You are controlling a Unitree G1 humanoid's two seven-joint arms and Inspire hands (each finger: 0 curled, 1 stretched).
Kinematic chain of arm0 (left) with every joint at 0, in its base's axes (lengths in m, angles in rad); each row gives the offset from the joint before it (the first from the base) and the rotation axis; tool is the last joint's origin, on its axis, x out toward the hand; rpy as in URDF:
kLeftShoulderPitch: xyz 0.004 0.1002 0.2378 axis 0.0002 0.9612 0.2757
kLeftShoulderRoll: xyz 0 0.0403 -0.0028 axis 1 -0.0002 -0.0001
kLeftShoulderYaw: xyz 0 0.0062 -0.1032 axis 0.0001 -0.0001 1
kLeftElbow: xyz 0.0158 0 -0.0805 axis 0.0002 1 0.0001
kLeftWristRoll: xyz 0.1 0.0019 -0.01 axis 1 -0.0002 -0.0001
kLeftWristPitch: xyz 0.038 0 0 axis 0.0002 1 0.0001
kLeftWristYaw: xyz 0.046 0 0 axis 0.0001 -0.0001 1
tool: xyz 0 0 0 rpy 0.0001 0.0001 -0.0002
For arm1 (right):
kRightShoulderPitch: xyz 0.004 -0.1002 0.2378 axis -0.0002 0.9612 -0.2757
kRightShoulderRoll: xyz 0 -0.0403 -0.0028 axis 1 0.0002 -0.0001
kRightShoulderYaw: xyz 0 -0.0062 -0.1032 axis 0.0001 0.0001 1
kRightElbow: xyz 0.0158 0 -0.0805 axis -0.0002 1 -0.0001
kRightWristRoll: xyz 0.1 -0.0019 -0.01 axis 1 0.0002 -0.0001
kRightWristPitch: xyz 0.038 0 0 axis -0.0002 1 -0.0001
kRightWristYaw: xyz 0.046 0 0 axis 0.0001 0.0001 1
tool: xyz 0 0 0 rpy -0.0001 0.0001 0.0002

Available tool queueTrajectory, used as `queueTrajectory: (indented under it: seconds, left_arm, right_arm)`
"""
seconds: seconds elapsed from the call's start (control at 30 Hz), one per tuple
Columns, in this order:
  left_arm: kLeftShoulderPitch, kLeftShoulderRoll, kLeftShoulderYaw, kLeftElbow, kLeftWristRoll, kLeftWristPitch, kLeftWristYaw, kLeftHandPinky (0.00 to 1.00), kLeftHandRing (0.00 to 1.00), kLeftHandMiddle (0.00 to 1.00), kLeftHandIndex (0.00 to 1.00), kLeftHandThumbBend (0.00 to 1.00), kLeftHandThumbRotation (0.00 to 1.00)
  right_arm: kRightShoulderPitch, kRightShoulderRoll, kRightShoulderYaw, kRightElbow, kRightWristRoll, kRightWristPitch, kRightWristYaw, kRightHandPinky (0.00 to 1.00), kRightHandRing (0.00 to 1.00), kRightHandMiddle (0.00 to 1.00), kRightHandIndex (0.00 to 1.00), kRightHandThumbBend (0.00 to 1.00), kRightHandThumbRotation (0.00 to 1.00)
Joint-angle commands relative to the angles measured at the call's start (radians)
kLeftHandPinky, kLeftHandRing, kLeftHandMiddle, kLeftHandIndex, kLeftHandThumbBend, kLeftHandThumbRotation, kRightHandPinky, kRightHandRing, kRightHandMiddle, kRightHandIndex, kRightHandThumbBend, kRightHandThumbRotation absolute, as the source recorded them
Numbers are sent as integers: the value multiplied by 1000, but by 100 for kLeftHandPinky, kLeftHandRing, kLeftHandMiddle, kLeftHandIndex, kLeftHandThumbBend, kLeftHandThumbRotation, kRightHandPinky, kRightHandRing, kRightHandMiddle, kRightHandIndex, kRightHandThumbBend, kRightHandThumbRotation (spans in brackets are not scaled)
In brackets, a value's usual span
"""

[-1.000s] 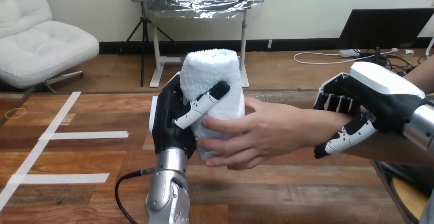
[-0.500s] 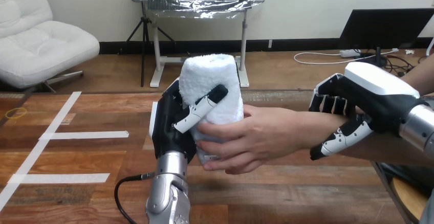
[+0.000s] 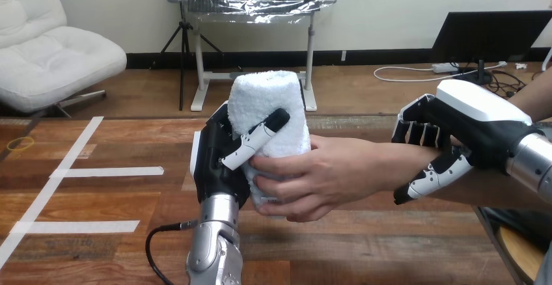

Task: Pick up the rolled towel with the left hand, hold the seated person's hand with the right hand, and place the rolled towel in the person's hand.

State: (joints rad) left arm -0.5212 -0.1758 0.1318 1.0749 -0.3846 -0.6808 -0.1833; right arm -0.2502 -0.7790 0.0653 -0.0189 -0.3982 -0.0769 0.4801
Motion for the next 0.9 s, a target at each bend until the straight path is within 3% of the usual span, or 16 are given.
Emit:
queueTrajectory:
  seconds: [0.0, 0.3, 0.87]
  left_arm:
    - [-233, -304, -22, -27, -19, -16, -20, 30, 35, 40, 42, 84, 0]
    - [-250, -319, -11, -33, -52, -9, -44, 29, 34, 39, 41, 84, 0]
    - [-260, -320, -39, -48, -43, -20, -46, 30, 34, 40, 42, 81, 0]
  right_arm:
    - [-63, 48, 6, 29, 25, 22, -5, 33, 38, 43, 46, 93, 17]
    - [-61, 48, 10, 22, 23, 38, 3, 33, 39, 44, 47, 93, 18]
    - [-63, 55, 19, 30, 21, 31, 1, 34, 39, 44, 48, 92, 17]
